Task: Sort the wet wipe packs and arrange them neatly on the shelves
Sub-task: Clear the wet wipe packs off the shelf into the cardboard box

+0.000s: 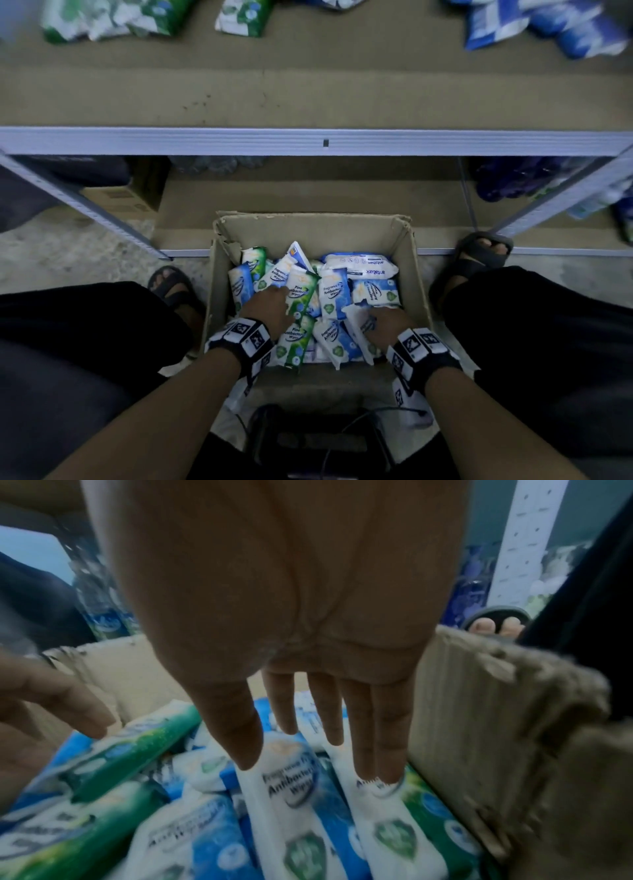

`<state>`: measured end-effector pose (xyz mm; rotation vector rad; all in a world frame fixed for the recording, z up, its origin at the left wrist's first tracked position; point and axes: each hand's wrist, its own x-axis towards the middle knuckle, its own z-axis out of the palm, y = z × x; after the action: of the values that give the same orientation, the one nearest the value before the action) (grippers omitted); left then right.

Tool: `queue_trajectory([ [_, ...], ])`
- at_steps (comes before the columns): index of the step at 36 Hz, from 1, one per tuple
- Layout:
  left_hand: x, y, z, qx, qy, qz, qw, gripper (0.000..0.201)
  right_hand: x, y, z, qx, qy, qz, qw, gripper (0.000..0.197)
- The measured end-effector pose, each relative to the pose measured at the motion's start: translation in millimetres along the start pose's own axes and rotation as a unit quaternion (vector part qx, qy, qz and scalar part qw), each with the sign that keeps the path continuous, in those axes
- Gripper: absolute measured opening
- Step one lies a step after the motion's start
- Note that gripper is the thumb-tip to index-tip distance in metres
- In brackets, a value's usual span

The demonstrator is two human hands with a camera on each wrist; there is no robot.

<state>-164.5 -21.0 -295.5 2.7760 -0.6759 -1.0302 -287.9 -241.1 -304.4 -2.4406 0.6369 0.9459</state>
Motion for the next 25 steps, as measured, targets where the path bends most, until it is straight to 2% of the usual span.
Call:
queue_trajectory([
  [4, -14.1, 11.2, -16.0, 0.028, 0.015, 0.024, 0.999, 0.059, -17.6, -15.2, -22.8, 0.023, 0.035, -0.039, 0.998, 0.058],
  [7, -24.3, 21.8, -32.5, 0.046, 0.037, 0.045, 0.997, 0.056, -33.7, -25.5, -45.4, 0.031, 0.066, -0.080, 0.994, 0.054],
  [12, -44.3, 47.8, -73.7, 0.081, 0.076, 0.099, 0.989, 0.051, -60.6, -37.5, -94.8, 0.037, 0.112, -0.109, 0.987, 0.050],
  [15, -53.6, 67.0, -102.5, 0.106, 0.116, 0.130, 0.979, 0.042, -79.1, -38.8, -129.4, 0.049, 0.133, -0.122, 0.982, 0.058],
  [20, -66.7, 105.5, -153.3, 0.136, 0.147, 0.173, 0.964, 0.048, -109.4, -34.4, -193.9, 0.044, 0.209, -0.142, 0.966, 0.061],
  [25, -66.8, 146.1, -201.7, 0.161, 0.218, 0.241, 0.932, 0.043, -132.6, -22.5, -265.8, 0.018, 0.299, -0.163, 0.940, 0.057],
])
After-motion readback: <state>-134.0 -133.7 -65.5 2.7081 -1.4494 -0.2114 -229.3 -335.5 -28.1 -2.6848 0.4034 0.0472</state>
